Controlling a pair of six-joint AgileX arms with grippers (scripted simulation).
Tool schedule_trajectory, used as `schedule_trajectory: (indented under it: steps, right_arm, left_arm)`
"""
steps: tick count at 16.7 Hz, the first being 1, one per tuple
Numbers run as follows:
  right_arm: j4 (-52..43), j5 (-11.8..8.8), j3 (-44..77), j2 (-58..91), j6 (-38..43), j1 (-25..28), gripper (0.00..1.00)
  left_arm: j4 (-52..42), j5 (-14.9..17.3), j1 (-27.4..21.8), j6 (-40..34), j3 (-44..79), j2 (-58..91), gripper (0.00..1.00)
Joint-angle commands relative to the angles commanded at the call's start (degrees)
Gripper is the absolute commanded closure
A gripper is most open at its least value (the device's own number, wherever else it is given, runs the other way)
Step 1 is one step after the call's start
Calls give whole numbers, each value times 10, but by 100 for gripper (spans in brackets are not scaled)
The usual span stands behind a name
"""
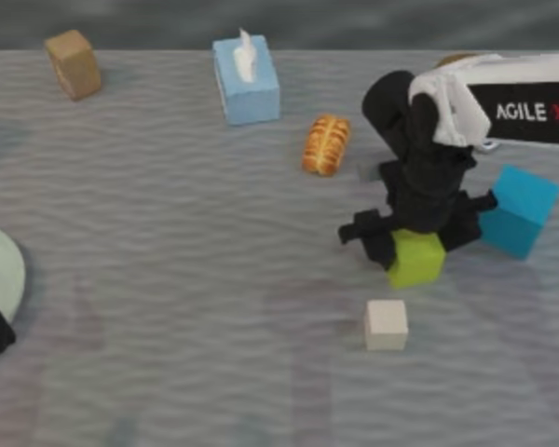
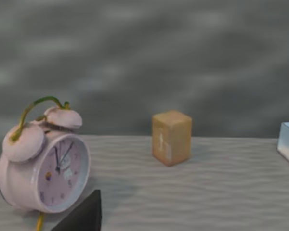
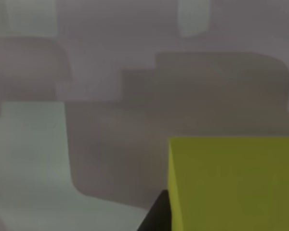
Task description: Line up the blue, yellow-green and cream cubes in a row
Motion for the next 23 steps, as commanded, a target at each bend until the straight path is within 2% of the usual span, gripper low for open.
schedule_trajectory:
  steps: [10,17,23]
  right_arm:
    - [-6,2,5,-13,-1,-1,100]
    - [-128,2,76,-60,-2,3,100]
    - [-134,2,80,-64,8,7,100]
  left_arm:
    - [0,0,0,0,0,0,0]
    - [0,0,0,0,0,0,0]
    - [0,0,0,0,0,0,0]
